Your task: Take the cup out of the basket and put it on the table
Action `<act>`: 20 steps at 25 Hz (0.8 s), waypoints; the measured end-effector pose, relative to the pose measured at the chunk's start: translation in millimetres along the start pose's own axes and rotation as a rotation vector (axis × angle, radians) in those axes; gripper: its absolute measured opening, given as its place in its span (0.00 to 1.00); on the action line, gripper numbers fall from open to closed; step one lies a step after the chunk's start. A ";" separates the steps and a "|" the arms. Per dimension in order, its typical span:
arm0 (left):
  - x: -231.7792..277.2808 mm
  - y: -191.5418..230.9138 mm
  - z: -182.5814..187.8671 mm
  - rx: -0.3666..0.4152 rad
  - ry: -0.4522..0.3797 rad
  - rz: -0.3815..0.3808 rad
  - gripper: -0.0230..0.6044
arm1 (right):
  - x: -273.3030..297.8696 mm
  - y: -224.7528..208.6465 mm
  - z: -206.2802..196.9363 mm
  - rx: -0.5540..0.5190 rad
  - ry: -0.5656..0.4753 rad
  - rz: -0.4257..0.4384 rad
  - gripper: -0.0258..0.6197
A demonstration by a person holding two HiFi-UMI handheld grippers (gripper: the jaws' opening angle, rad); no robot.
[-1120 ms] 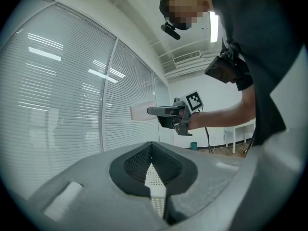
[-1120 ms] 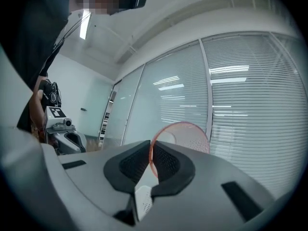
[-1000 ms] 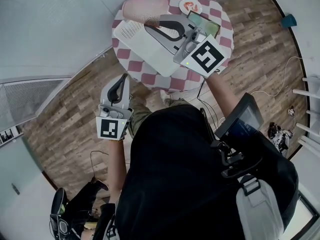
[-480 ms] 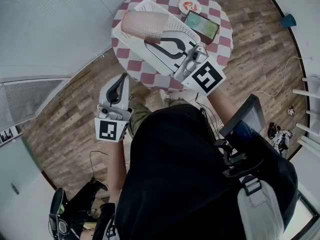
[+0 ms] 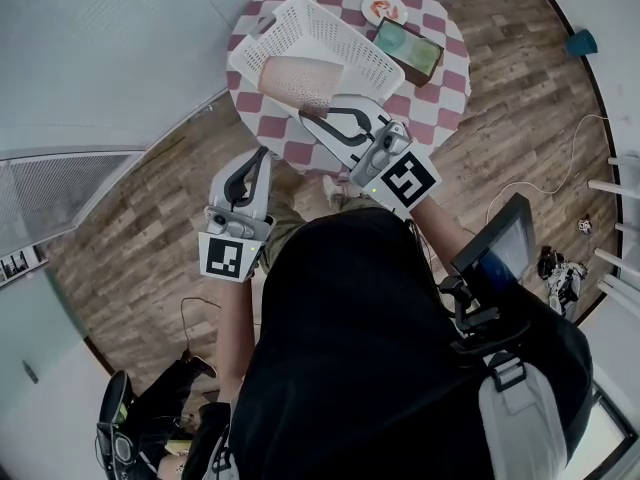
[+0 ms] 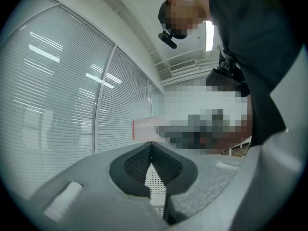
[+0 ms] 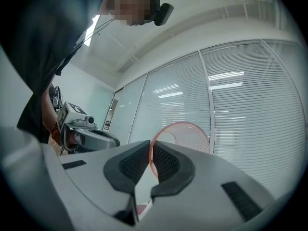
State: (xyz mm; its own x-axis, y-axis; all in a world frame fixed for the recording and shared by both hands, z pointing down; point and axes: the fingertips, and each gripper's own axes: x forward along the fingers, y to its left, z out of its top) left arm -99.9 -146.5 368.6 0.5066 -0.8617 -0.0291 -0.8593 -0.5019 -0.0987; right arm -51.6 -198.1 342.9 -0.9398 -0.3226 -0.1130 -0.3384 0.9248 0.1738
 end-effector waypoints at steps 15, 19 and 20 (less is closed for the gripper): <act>10.0 -12.8 -28.2 -0.055 0.007 -0.028 0.03 | -10.0 28.1 -51.6 0.017 0.099 0.053 0.08; 13.7 -15.9 -37.8 -0.057 0.016 -0.045 0.03 | -11.1 30.3 -62.6 0.031 0.094 0.047 0.08; 14.8 -16.4 -40.4 -0.053 0.020 -0.052 0.03 | -11.3 30.6 -66.7 0.035 0.101 0.046 0.08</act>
State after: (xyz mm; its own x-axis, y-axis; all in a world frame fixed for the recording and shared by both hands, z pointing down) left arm -81.1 -154.0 410.0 0.5499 -0.8352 -0.0050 -0.8345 -0.5491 -0.0463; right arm -54.6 -179.6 414.7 -0.9551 -0.2964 -0.0060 -0.2942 0.9452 0.1416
